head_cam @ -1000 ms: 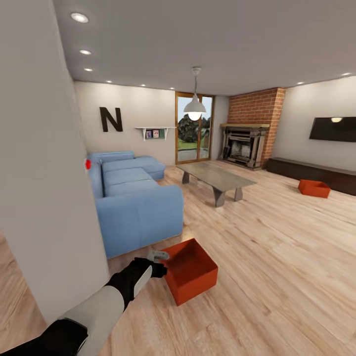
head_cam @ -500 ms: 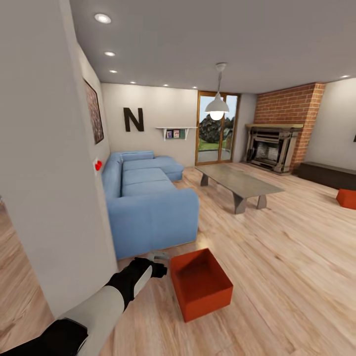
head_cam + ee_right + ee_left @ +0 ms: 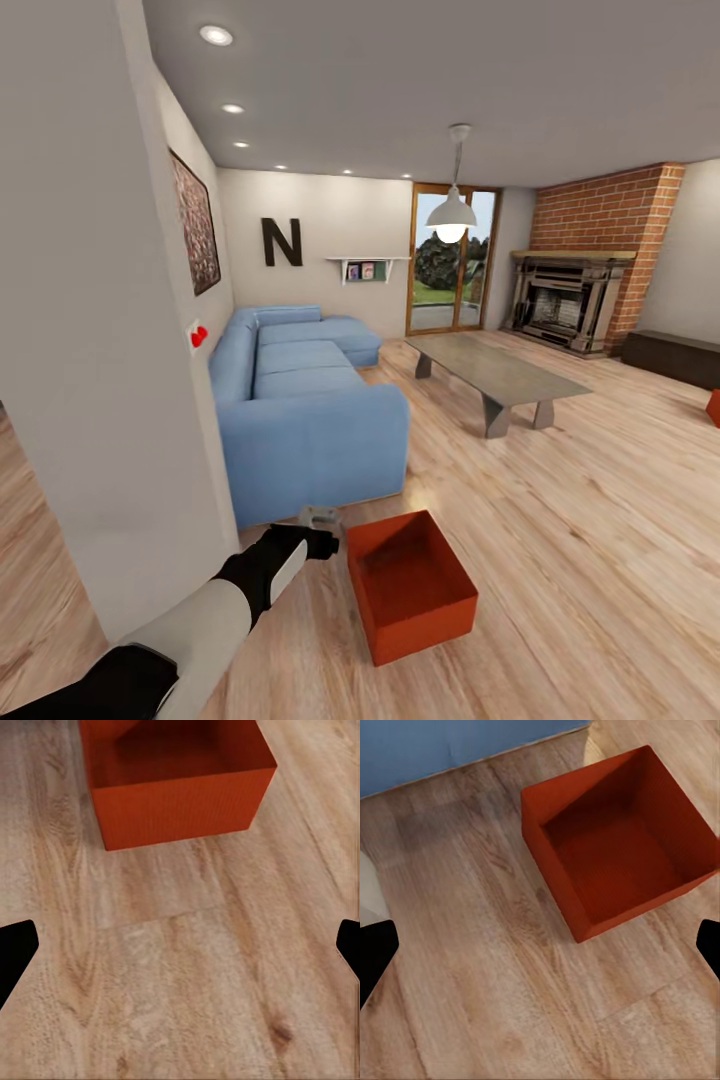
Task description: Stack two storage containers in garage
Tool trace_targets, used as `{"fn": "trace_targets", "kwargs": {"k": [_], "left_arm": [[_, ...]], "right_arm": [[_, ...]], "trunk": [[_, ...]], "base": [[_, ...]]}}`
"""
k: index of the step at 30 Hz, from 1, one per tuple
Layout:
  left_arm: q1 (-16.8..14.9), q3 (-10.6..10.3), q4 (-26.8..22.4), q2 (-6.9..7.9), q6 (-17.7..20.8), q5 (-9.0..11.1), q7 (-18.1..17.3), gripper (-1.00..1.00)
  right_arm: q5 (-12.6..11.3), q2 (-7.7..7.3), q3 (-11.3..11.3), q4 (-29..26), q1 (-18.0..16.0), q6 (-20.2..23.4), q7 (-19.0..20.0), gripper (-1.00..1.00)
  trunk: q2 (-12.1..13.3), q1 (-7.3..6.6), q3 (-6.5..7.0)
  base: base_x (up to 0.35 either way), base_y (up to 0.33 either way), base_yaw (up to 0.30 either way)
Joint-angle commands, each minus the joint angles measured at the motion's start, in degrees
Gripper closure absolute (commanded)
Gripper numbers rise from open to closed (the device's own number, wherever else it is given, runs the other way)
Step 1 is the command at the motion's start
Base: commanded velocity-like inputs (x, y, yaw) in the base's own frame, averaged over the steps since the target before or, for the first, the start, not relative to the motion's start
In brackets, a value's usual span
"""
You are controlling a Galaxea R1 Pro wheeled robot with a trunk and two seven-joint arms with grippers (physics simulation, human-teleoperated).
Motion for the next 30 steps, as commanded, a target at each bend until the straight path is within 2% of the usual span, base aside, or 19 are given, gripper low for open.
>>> {"fn": "trace_targets", "kwargs": {"k": [1,15,30], "left_arm": [[-0.05,-0.33,-0.05,0.0,0.28,0.58,0.5,-1.0],[-0.04,-0.49,-0.02,0.0,0.44,0.54,0.6,-1.0],[-0.05,-0.49,-0.01,0.0,0.35,0.54,0.6,-1.0]], "right_arm": [[0.6,0.02,-0.02,0.04,-0.03,-0.09,-0.37,-1.0],[0.6,0.02,-0.01,0.04,-0.03,-0.09,-0.39,-1.0],[0.6,0.02,0.0,0.04,-0.03,-0.09,-0.38,-1.0]], "trunk": [[-0.04,0.01,-0.07],[-0.04,0.01,-0.07],[-0.04,0.01,-0.07]], "base": [[0.115,-0.254,0.0],[0.218,-0.271,0.0],[0.313,-0.135,0.0]]}}
